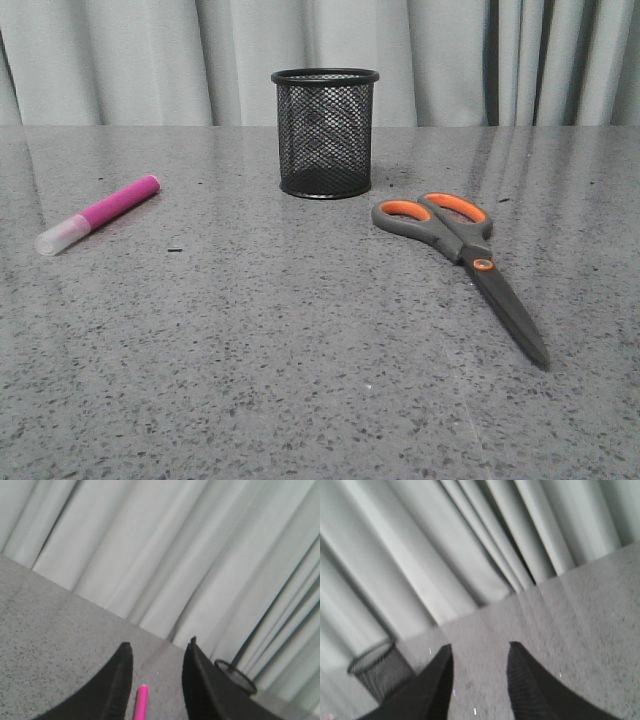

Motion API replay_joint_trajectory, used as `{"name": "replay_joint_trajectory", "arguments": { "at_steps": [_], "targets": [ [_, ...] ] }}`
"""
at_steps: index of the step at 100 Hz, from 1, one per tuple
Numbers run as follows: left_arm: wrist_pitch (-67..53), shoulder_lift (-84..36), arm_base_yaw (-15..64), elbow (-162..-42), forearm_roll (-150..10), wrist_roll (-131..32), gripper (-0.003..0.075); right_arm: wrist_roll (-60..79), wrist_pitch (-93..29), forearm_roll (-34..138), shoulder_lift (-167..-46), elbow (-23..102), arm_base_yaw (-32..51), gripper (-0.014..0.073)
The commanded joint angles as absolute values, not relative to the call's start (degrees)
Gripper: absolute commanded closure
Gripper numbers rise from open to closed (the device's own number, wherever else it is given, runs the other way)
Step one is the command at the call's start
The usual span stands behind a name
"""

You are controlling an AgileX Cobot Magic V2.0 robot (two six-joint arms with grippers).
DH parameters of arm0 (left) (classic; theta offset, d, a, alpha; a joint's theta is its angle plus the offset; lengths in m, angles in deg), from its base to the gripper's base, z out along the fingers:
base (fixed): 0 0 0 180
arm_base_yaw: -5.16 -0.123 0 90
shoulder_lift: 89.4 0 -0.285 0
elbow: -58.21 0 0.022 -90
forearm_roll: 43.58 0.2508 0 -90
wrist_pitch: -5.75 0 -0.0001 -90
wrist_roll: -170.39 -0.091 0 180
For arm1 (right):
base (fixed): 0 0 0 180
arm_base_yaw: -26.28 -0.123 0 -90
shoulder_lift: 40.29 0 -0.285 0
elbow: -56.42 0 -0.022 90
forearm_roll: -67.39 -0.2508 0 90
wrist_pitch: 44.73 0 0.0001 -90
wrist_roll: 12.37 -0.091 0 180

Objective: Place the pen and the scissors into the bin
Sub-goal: 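Lower the left gripper over the pink marker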

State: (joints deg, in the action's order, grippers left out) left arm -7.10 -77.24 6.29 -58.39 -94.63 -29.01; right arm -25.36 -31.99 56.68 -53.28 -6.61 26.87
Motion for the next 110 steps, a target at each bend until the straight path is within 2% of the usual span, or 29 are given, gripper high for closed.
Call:
{"name": "replay_joint_trajectory", "arguments": {
  "at_steps": [1, 15, 28, 46, 58, 74, 90, 110],
  "targets": [
    [-13.19, -68.97, 6.16, -63.99, -94.77, -36.12, 0.0472, -20.66, -30.3, 58.4, -59.5, -0.67, 24.4, 0.0304],
    [-20.12, -55.7, 6.16, -71.35, -92.11, -38.53, 0.0472, -15.58, -29.89, 58.4, -67.38, 3.98, 20.01, 0.0303],
    [-26.05, -44.05, 6.93, -81.07, -83.3, -38.07, 0.0474, -15.49, -30.0, 58.4, -72.83, 6.75, 16.86, 0.0303],
    [-30.64, -29.63, 13.09, -96.41, -69.05, -29.79, 0.0475, -15.49, -29.94, 58.4, -76.41, 7.17, 15.27, 0.0303],
    [-37.97, -19.69, 17.26, -106.31, -59.7, -20.51, 0.0475, -15.49, -29.79, 58.4, -76.93, 7.17, 15.27, 0.0303],
    [-47.65, -6.16, 19.85, -117.43, -57.44, -14.56, 0.0475, -15.49, -29.67, 58.4, -76.93, 7.17, 15.27, 0.0303],
    [-50.42, 2.74, 20.91, -123.32, -57.67, -13.36, 0.0474, -15.49, -28.64, 58.4, -76.93, 7.17, 15.27, 0.0303],
    [-49.06, 8.51, 23.38, -124.57, -57.67, -13.36, 0.0474, -15.49, -26.35, 58.49, -76.98, 7.06, 15.27, 0.0303]
  ]
}}
